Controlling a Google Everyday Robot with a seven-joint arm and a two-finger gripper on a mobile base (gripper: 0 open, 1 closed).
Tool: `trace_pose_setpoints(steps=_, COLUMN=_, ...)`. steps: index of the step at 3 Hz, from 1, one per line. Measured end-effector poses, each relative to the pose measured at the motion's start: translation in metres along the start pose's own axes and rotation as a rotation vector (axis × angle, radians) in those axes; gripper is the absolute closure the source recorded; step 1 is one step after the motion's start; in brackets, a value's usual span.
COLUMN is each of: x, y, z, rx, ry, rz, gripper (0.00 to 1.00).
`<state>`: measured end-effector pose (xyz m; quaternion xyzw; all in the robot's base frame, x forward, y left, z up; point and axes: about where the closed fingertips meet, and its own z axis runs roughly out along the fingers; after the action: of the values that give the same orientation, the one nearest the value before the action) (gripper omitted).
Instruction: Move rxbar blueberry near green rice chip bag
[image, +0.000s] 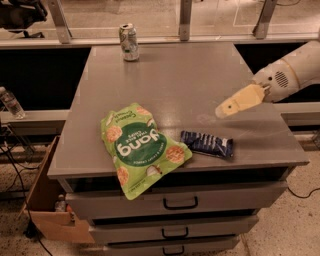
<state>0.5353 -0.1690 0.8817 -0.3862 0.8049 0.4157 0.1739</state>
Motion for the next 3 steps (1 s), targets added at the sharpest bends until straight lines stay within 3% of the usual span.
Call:
trace_pose_setpoints(steps=1, x=0.001, y=-0.031, z=-0.054, rx=0.008, ry=-0.154, rz=-0.049, gripper=0.29)
trace_pose_setpoints(steps=2, x=-0.005, y=-0.057, z=-0.114, rx=0.064, ry=-0.346, rz=-0.086, gripper=0.05)
trace_pose_setpoints(steps=3, x=-0.028, y=-0.050, z=-0.137, rx=0.093, ry=-0.414, rz=-0.147, gripper=0.00)
